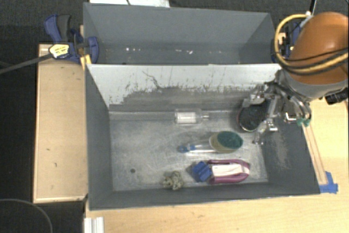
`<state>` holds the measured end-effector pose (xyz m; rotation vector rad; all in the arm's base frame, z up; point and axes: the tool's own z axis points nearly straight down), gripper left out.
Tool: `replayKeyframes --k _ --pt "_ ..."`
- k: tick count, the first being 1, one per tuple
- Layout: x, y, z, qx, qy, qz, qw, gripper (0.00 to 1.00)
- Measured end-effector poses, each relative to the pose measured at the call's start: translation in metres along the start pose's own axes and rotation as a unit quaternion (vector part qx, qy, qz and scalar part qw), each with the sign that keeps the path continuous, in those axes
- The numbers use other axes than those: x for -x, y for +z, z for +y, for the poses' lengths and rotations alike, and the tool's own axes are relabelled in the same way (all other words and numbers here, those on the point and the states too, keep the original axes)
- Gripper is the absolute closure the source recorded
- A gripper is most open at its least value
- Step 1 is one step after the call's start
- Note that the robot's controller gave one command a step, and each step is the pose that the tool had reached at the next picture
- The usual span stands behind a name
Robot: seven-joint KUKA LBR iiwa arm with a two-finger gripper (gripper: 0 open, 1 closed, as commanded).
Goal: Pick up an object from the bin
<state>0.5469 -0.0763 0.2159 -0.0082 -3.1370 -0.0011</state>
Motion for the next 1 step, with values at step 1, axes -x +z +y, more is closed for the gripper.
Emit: replayKeyframes --k 1 --pt "-0.0056 0.1443 -0.0382 0.0 -0.046 -0.0048 0.9989 0.0"
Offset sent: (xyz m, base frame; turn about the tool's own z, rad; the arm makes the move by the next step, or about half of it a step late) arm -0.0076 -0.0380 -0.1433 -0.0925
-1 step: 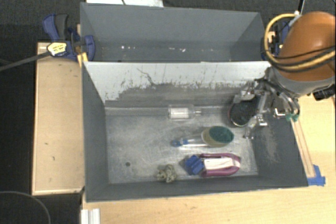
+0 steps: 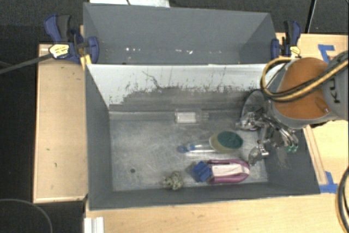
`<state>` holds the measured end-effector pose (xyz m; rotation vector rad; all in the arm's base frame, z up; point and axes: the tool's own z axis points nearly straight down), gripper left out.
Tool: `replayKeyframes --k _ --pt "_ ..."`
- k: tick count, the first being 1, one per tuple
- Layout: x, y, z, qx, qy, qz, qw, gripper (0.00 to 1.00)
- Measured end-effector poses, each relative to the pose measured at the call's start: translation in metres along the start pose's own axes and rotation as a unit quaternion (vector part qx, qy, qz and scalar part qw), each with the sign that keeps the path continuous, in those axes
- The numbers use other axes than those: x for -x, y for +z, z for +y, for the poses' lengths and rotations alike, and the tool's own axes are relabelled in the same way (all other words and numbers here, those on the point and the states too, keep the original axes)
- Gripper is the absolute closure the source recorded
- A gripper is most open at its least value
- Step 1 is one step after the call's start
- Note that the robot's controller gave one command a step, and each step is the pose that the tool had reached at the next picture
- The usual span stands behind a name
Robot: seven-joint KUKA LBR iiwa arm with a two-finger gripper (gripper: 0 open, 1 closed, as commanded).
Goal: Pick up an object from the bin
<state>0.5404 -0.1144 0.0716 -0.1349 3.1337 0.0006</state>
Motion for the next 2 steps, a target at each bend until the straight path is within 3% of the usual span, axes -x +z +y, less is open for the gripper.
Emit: replayKeyframes --k 1,2 --pt "0.005 -0.084 0.084 0.001 -0.17 -0.0018 0.9854 0.0" --pt "0.007 -0.021 0.08 -0.002 -0.246 -0.0046 0.9694 0.0"
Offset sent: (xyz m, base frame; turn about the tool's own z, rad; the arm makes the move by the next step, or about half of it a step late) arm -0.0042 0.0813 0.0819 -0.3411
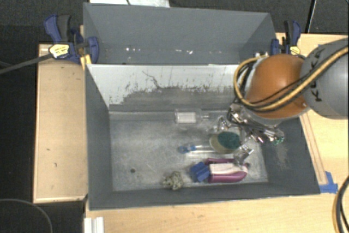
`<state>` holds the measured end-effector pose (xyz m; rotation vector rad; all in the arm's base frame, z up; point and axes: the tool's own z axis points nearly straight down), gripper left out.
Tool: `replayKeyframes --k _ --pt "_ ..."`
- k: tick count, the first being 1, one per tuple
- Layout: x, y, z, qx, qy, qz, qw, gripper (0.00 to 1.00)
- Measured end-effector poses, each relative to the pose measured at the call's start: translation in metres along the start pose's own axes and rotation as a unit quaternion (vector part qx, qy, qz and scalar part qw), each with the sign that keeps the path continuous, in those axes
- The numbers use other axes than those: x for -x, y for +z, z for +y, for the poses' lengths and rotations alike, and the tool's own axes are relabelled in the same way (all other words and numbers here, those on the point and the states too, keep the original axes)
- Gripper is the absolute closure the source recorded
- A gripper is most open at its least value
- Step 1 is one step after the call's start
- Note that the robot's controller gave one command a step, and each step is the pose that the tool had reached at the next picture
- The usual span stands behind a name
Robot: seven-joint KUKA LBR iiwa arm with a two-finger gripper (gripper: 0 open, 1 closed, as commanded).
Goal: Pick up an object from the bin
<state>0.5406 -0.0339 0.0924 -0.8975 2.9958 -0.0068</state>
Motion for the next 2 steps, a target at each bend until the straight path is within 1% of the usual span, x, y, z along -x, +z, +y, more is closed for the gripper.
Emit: replayKeyframes --k 1,2 --pt "-0.001 0.001 -0.001 0.0 0.0 0.0004 1.0 1.0" --pt "-0.005 -0.122 -0.004 0.001 -0.03 0.0021 0.9996 1.0"
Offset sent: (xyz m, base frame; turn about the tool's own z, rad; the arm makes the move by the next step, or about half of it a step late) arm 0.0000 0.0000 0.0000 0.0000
